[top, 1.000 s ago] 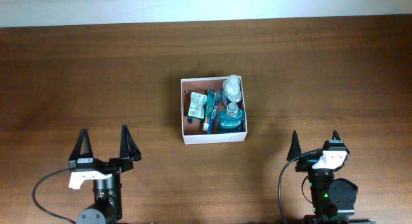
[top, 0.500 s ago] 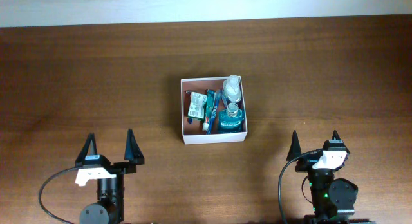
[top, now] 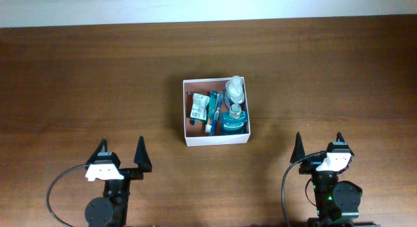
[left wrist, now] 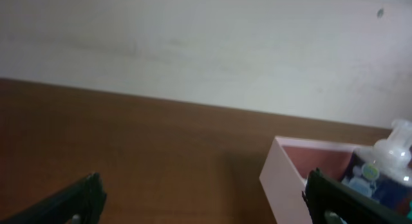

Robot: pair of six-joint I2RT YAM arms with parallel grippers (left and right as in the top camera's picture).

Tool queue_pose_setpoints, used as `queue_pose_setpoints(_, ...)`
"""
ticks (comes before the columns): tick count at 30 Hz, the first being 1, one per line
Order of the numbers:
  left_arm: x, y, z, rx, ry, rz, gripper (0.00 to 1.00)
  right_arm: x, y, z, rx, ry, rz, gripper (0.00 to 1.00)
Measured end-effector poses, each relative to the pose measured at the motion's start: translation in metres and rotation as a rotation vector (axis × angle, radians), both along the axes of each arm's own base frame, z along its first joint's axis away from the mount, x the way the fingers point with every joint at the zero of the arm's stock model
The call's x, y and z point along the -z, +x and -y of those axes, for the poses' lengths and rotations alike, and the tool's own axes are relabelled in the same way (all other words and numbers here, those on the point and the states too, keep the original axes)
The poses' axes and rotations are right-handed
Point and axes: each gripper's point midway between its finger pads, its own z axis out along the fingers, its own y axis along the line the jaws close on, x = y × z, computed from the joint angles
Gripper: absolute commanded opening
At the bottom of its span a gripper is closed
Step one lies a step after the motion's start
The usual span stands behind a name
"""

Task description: Pack container

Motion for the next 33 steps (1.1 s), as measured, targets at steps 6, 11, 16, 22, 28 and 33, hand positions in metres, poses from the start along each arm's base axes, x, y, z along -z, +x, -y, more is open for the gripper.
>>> queue_pose_setpoints(6, 0.020, -0.001, 0.001, 0.006, 0.003, -0.080, 1.00, 0.000, 0.000, 0.000, 0.000, 0.000, 0.000, 0.99)
queue_pose_setpoints(11, 0.020, -0.001, 0.001, 0.008, 0.046, -0.081, 1.00, 0.000, 0.000, 0.000, 0.000, 0.000, 0.000, 0.99)
queue_pose_setpoints(16, 0.020, -0.001, 0.001, 0.010, 0.104, -0.079, 1.00, 0.000, 0.000, 0.000, 0.000, 0.000, 0.000, 0.99)
queue_pose_setpoints(22, 0.021, -0.001, 0.000, 0.004, 0.128, -0.079, 1.00, 0.000, 0.000, 0.000, 0.000, 0.001, 0.000, 0.99)
queue_pose_setpoints(28, 0.021, -0.001, -0.001, 0.000, 0.135, -0.080, 0.99, 0.000, 0.000, 0.000, 0.000, 0.001, 0.000, 0.99)
queue_pose_setpoints(33, 0.021, -0.001, -0.001, 0.000, 0.135, -0.080, 1.00, 0.000, 0.000, 0.000, 0.000, 0.001, 0.000, 0.99)
